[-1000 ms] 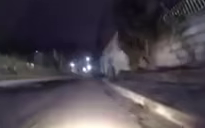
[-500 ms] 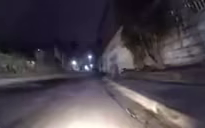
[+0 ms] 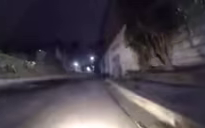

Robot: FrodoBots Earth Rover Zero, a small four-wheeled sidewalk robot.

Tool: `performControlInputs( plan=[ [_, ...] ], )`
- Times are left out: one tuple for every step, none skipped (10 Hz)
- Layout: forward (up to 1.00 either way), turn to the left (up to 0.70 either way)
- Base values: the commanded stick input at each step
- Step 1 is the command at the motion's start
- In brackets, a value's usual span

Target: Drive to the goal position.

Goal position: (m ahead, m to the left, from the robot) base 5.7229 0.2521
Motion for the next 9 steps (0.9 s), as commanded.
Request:
performControlInputs(
  plan=[
    [0.7,0.0],
    [0.7,0.0],
    [0.7,0.0],
    [0.7,0.0],
    [0.7,0.0],
    [0.7,0.0],
    [0.7,0.0],
    [0.7,0.0],
    [0.7,0.0]
  ],
)
